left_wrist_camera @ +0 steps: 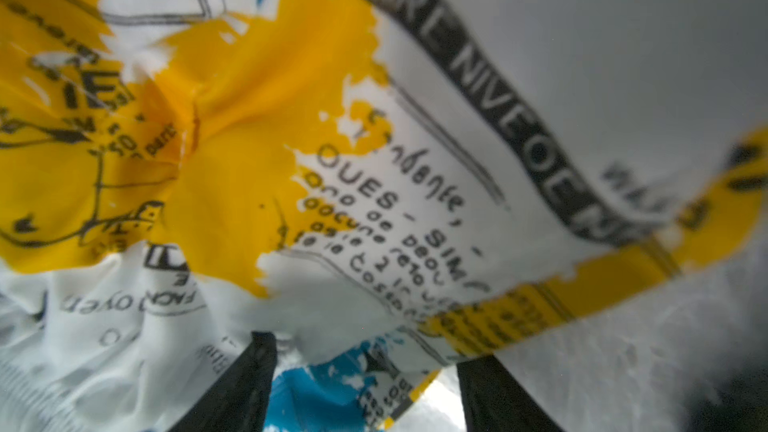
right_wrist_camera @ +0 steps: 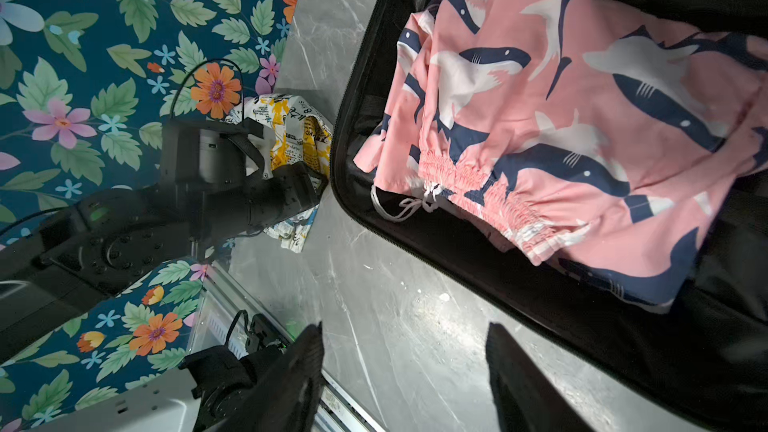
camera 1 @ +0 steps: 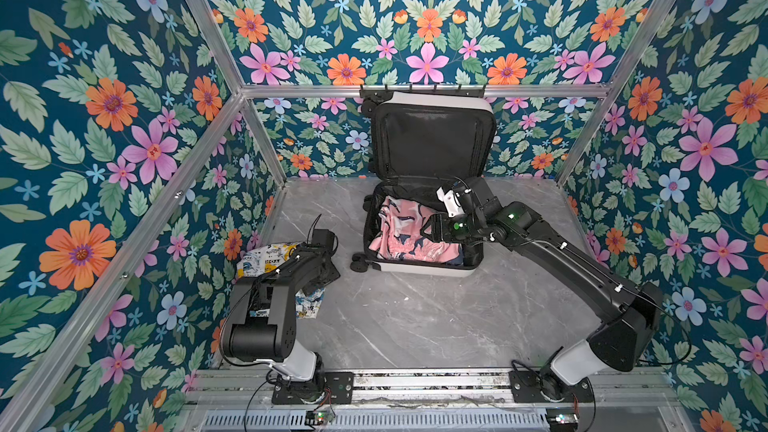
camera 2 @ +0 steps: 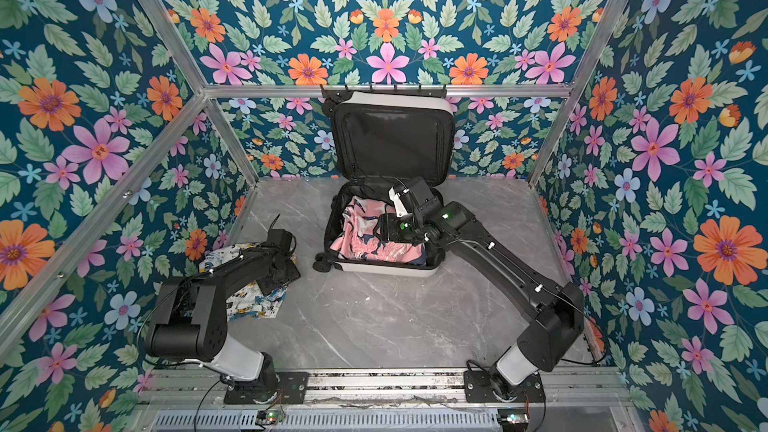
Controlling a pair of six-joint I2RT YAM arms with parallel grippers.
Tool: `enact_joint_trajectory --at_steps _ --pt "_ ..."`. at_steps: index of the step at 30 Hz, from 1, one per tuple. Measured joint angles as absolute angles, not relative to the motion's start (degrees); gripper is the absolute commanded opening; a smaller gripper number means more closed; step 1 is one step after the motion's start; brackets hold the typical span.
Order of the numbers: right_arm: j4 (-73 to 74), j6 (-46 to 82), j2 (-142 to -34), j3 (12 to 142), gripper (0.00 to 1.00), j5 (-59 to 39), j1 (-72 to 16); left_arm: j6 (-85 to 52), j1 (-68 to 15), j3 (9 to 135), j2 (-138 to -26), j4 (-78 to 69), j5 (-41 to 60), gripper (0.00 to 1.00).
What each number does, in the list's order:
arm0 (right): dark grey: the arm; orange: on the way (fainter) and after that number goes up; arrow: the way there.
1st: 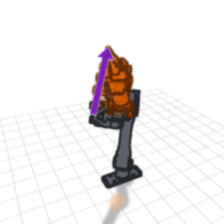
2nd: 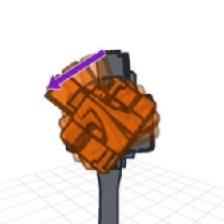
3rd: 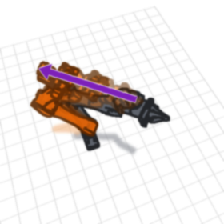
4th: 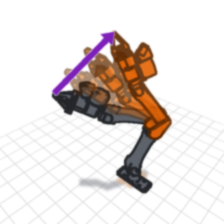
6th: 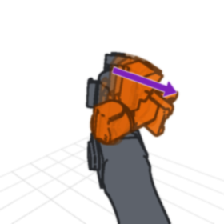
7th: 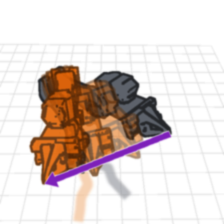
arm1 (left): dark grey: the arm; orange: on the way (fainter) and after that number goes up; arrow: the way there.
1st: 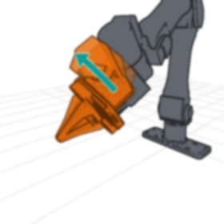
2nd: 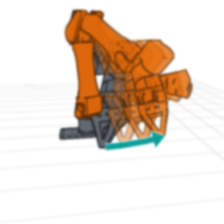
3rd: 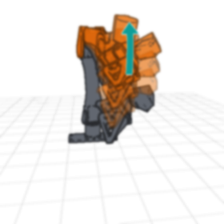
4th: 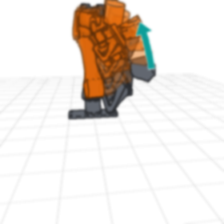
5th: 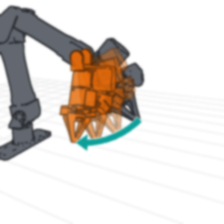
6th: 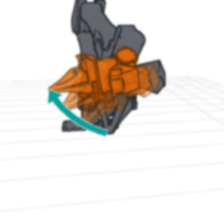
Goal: Pack the luggage
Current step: 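Move the left gripper to the white-yellow shorts while the right gripper withdraws, then drag the white-yellow shorts toward the robot with the left gripper while the right approaches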
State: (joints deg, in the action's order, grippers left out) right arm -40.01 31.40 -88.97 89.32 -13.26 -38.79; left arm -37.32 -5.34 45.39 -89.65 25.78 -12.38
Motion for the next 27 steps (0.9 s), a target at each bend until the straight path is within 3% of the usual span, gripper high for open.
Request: enact_joint_trajectory --at_steps 2,7,11,18,27 --pt "-39.9 31.6 -88.0 88.5 0.63 -13.2 -38.8 -37.3 -4.6 44.2 -89.7 22.3 -11.9 0.6" --pt "-39.1 32.4 -85.1 85.8 0.61 -12.7 -38.8 -36.2 -2.9 40.9 -88.6 19.7 -12.8 0.22" --pt "-39.0 32.8 -83.5 83.7 0.59 -11.8 -38.8 -36.1 -2.3 38.6 -85.9 18.2 -13.2 0.02" --pt "-38.7 34.2 -80.5 79.4 0.58 -11.8 -38.8 -38.2 -2.8 31.9 -74.4 21.4 -5.5 0.0" --pt "-38.3 35.7 -76.1 73.4 0.58 -10.9 -38.8 -43.8 -9.8 27.1 -60.9 33.7 4.3 0.0"
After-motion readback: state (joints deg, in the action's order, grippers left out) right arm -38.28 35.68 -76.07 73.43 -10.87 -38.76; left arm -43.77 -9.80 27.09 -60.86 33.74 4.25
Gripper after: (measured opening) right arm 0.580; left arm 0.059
